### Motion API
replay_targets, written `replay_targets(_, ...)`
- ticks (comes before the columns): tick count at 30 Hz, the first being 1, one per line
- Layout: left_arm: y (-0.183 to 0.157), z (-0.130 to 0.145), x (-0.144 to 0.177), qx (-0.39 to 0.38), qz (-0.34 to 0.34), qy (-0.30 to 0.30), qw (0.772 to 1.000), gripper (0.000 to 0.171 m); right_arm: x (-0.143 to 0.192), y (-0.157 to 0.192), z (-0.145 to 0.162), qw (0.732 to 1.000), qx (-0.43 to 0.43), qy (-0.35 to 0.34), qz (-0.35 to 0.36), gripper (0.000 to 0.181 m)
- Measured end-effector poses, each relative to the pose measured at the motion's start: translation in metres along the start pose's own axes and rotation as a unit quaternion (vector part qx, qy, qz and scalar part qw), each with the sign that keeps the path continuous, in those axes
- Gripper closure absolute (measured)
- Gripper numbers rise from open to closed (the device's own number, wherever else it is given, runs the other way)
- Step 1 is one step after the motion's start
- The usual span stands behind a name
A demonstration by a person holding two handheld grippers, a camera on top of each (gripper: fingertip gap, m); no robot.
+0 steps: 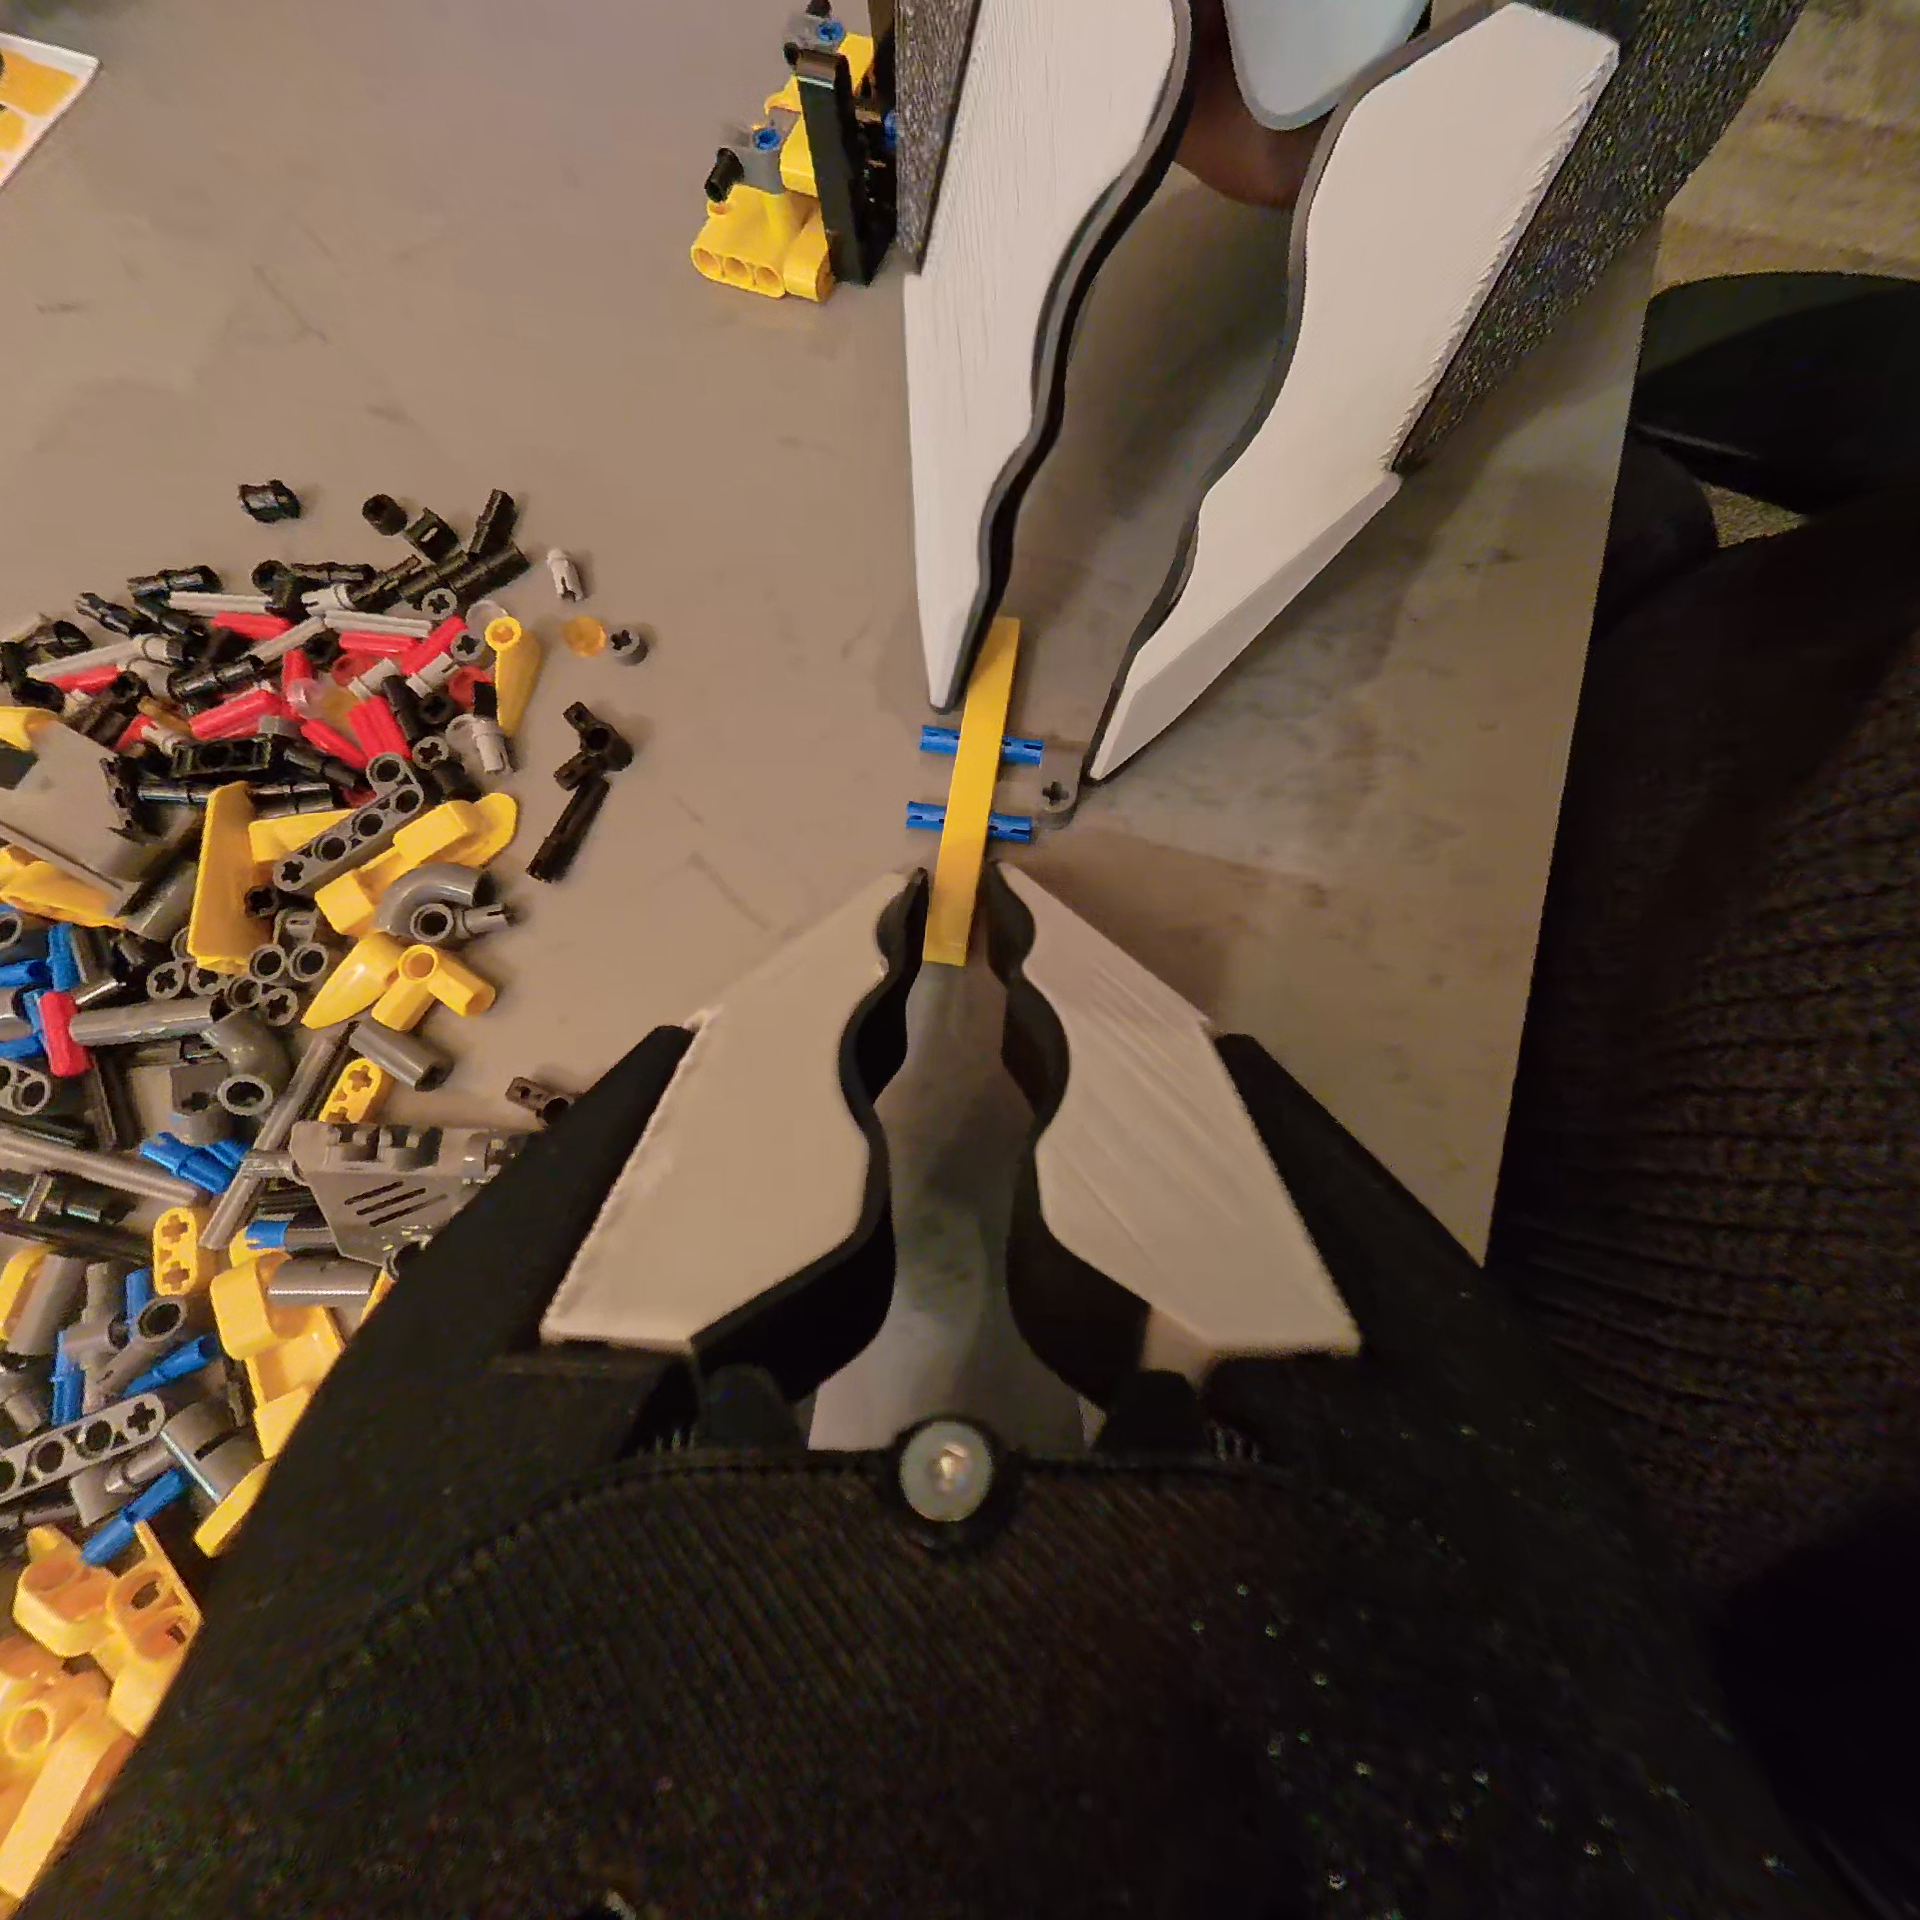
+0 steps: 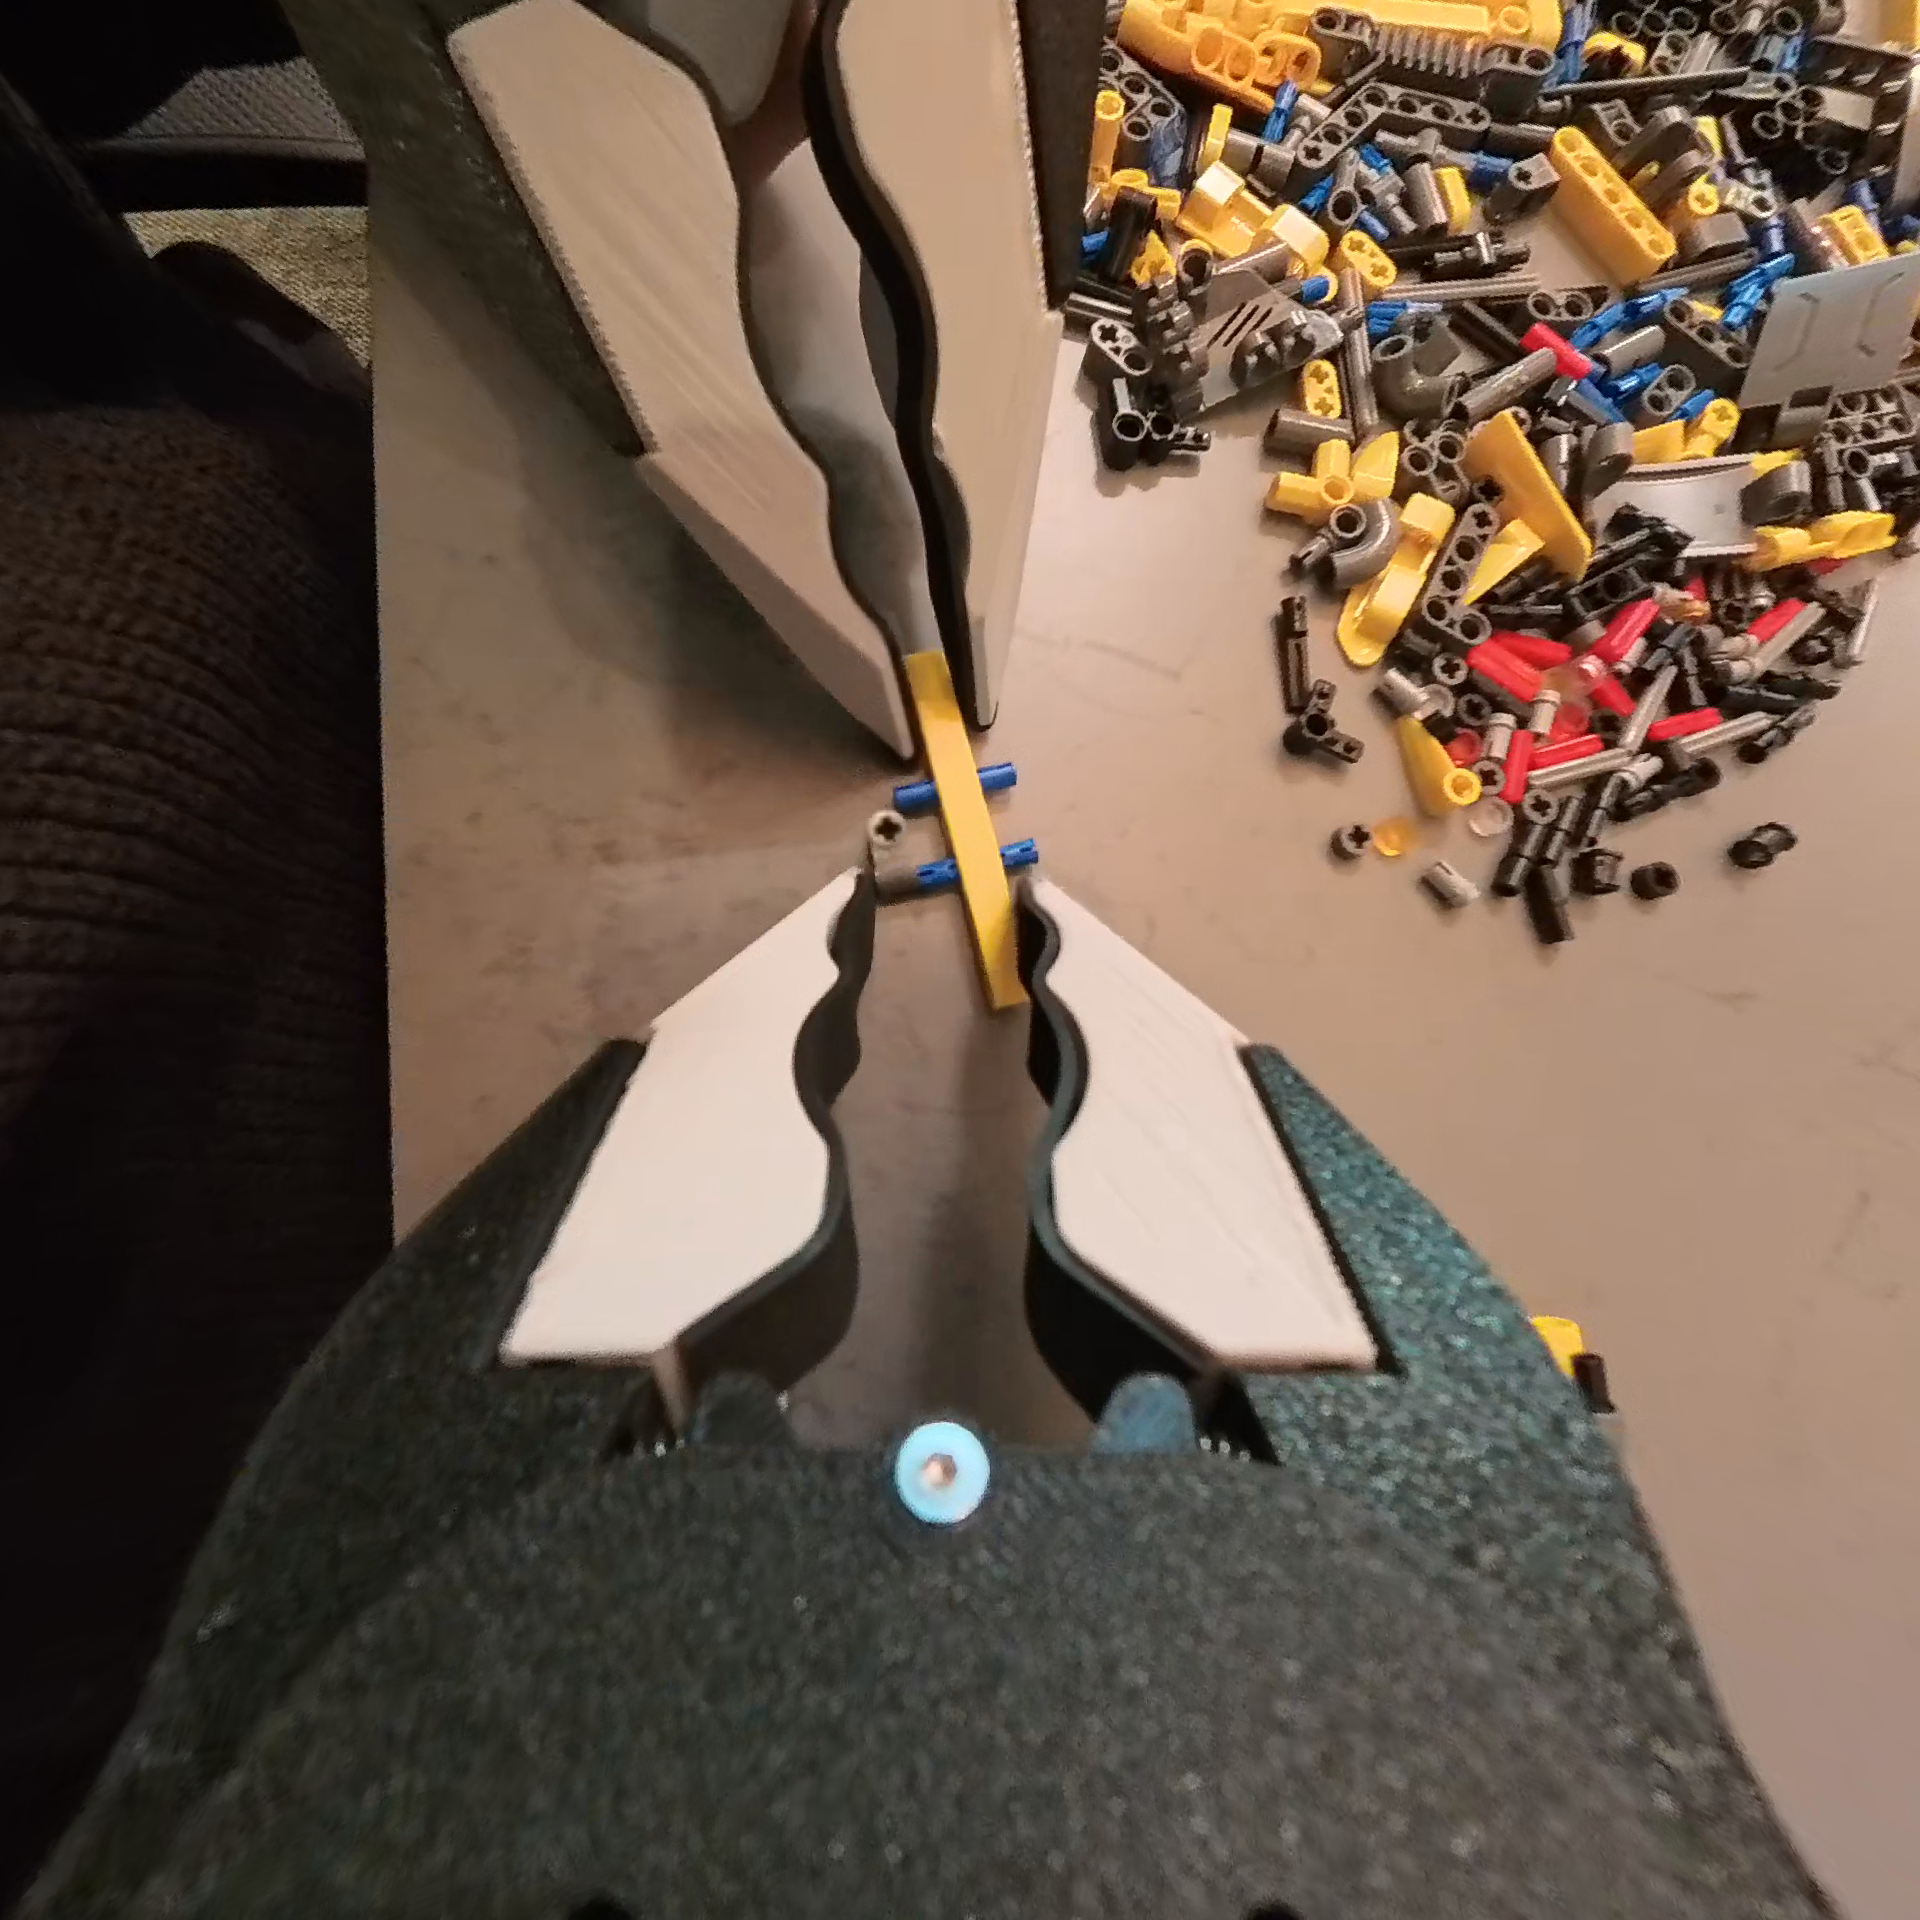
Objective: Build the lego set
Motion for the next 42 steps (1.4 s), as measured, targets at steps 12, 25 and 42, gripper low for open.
replay_targets(12, 0.0006, 0.0004, -0.0001, 0.002, -0.001, 0.000, 1.000, 0.164, 0.0009, -0.0010, 0.0006, 1.000, 0.011, 0.003, -0.004, 0.156)
replay_targets(25, -0.0012, 0.0009, -0.0003, -0.002, 0.001, 0.001, 1.000, 0.165, -0.0004, -0.0004, -0.0007, 1.000, 0.011, 0.005, 0.001, 0.157)
replay_targets(42, 0.0006, 0.0011, 0.0001, -0.002, -0.003, 0.003, 1.000, 0.162, 0.0015, 0.0005, 0.0024, 1.000, 0.016, 0.002, 0.000, 0.166)
Point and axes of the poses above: each gripper's, where its closed fingertips meet, x back along the fingers, z out of its underside, y = z × x across the jaws, the point moved 9 cm from there along x, back along the fingers, and after that the axes turned 8 degrees about x, right-handed, at the moved point
